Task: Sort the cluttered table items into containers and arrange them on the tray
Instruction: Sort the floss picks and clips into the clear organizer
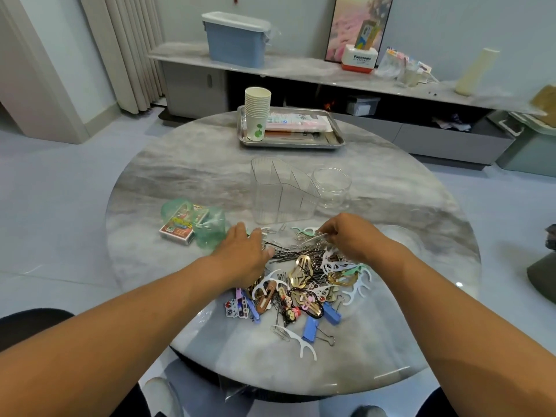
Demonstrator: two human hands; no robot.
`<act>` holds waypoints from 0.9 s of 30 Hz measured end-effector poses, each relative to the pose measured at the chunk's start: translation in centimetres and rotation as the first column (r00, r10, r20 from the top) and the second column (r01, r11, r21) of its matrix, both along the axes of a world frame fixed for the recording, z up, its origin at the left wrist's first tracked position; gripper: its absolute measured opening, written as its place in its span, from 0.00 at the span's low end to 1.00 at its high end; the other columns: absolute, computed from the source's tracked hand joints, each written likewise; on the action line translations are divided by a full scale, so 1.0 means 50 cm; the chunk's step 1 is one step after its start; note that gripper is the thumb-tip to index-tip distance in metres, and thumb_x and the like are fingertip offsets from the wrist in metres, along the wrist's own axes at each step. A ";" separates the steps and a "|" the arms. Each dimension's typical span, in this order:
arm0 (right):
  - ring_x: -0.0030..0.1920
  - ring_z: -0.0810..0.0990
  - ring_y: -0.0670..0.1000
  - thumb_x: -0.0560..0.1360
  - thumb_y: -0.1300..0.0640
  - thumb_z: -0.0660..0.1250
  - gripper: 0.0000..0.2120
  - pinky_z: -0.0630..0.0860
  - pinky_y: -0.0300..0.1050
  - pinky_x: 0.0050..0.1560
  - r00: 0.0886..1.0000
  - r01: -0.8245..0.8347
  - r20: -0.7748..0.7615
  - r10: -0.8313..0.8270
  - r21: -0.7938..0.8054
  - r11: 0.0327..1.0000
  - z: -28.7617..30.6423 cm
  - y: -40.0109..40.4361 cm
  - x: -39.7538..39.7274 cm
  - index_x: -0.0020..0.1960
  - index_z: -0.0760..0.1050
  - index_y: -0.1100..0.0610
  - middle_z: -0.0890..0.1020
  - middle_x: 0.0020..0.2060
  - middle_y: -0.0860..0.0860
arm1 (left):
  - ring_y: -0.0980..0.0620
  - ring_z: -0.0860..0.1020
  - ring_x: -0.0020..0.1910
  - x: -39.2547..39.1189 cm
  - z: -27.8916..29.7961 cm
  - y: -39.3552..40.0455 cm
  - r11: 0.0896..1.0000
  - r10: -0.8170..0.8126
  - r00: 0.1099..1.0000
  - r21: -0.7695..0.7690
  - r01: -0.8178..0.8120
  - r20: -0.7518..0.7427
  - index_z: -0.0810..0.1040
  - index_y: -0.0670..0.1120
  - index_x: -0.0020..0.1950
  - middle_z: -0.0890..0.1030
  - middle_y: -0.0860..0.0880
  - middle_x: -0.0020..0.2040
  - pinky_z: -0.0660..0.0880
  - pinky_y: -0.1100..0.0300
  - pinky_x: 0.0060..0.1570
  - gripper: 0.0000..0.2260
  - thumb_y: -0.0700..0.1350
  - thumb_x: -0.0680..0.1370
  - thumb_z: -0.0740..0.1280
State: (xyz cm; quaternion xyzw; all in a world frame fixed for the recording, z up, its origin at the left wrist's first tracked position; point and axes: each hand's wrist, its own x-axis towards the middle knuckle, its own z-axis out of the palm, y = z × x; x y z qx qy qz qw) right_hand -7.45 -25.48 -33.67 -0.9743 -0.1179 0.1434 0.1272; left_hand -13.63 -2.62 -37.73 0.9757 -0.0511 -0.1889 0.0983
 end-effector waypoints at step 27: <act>0.45 0.76 0.47 0.63 0.47 0.83 0.22 0.71 0.43 0.39 0.983 -0.104 -0.157 0.091 -0.076 0.992 -0.004 -0.099 -0.072 0.47 0.71 0.43 0.76 0.47 0.44 | 0.49 0.77 0.60 0.007 0.030 -0.061 0.959 0.010 0.999 -0.282 0.002 0.040 0.73 0.52 0.73 0.77 0.49 0.65 0.76 0.52 0.60 0.33 0.57 0.71 0.79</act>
